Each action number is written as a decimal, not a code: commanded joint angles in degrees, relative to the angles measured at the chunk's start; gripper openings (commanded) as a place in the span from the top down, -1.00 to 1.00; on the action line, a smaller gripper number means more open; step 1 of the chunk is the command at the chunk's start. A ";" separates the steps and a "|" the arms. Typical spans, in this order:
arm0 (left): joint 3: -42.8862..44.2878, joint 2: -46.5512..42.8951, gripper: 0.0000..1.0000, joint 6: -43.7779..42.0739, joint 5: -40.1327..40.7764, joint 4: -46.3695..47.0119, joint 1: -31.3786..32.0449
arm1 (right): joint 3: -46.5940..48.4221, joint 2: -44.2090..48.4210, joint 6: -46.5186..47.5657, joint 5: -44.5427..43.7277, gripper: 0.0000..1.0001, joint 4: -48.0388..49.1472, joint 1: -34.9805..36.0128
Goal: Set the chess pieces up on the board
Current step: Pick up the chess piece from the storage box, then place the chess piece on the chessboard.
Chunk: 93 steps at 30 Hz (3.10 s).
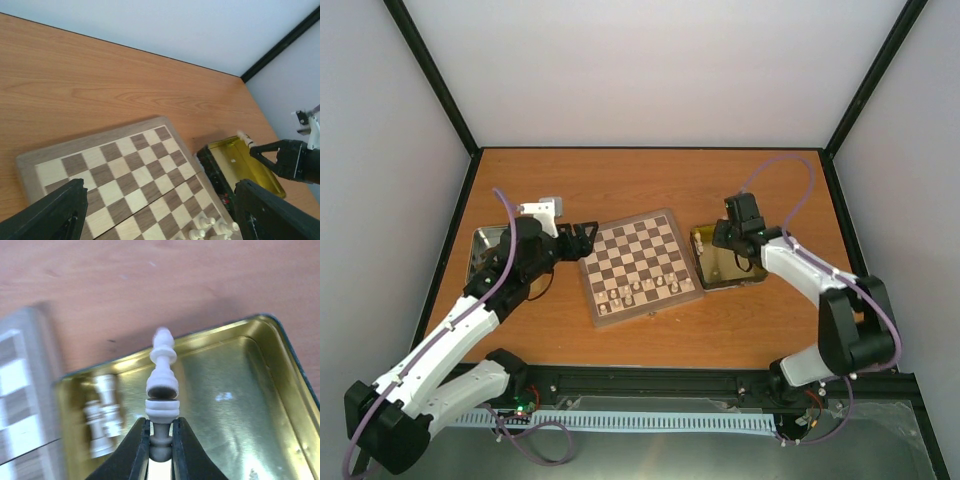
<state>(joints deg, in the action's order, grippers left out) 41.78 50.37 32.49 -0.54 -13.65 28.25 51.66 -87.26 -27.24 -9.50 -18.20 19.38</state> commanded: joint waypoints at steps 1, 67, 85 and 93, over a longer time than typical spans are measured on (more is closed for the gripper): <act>1.99 1.51 -0.63 0.81 -7.39 4.85 0.23 | -1.98 8.19 3.72 8.19 0.92 -0.14 1.14; 3.36 15.89 0.50 15.95 -50.20 23.23 0.23 | 1.60 15.90 16.23 62.50 0.95 13.22 12.92; 6.23 13.30 0.94 -2.21 -29.77 6.83 0.64 | -2.70 15.02 12.73 35.03 0.93 1.03 12.59; 6.91 16.11 0.96 -9.66 -12.22 4.02 12.09 | -3.05 17.91 6.56 21.54 0.94 -6.32 12.27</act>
<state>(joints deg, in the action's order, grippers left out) 45.69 65.06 29.80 -24.05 -7.40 34.09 48.47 -71.94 -16.97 22.00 -20.45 31.79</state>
